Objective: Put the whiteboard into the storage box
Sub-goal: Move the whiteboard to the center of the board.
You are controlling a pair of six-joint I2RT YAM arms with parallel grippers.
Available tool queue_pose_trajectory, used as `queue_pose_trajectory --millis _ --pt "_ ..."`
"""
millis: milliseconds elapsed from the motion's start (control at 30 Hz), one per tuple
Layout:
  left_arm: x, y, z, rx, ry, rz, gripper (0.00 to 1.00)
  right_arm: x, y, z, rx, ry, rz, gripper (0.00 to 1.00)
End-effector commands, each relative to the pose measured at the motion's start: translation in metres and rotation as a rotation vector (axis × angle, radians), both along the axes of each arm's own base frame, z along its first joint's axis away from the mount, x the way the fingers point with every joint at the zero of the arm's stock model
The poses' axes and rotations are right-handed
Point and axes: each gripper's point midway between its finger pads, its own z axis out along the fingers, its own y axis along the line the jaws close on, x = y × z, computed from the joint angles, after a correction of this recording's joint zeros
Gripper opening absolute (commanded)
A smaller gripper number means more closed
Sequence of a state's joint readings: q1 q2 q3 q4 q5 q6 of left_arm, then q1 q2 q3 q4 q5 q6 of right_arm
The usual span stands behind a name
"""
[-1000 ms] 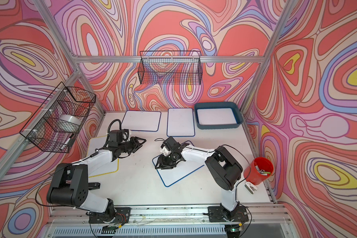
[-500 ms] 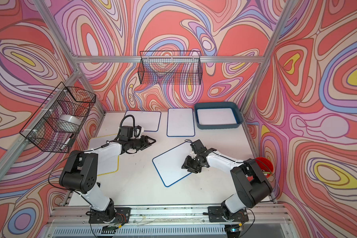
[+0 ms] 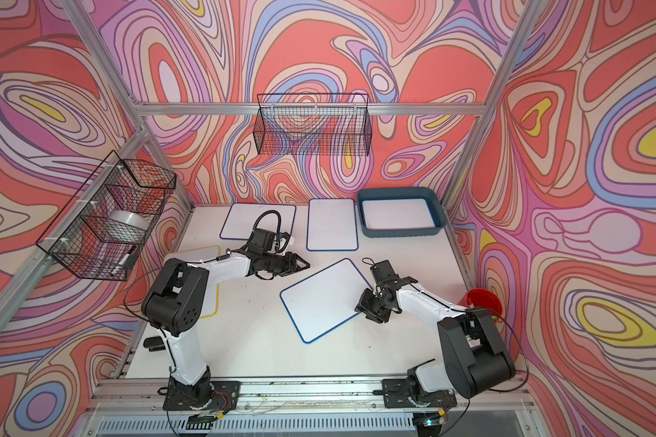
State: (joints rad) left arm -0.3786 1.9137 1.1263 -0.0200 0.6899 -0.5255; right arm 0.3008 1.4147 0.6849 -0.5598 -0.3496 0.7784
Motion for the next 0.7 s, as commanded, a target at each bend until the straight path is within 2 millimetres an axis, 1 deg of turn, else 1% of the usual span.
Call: queue_pose_trajectory --millis 0,133,200,333,433,467,567,667 --pt "-0.005 0.002 -0.015 0.039 0.029 -0.015 0.48 0.008 -0.01 -0.005 -0.019 -0.021 -0.024 0.48" --pt "-0.019 0.004 -0.027 0.064 0.058 -0.015 0.47 0.018 -0.007 -0.011 -0.002 -0.04 -0.025 0.48" --pt "-0.029 0.007 -0.035 0.079 0.075 -0.01 0.47 0.024 -0.004 -0.015 0.004 -0.043 -0.019 0.48" --pt "-0.056 0.01 -0.047 0.087 0.122 0.0 0.47 0.038 0.004 -0.022 0.028 -0.06 0.013 0.48" --pt "-0.078 0.014 -0.051 0.099 0.154 0.01 0.47 0.05 0.01 -0.022 0.043 -0.081 0.042 0.48" --pt "-0.086 0.017 -0.053 0.11 0.164 0.019 0.47 0.055 0.013 -0.02 0.055 -0.094 0.051 0.48" --pt "-0.101 0.025 -0.049 0.117 0.177 0.042 0.47 0.069 0.029 -0.017 0.118 -0.12 0.084 0.49" --pt "-0.11 0.036 -0.045 0.152 0.175 0.071 0.47 0.078 0.05 -0.018 0.167 -0.129 0.14 0.49"
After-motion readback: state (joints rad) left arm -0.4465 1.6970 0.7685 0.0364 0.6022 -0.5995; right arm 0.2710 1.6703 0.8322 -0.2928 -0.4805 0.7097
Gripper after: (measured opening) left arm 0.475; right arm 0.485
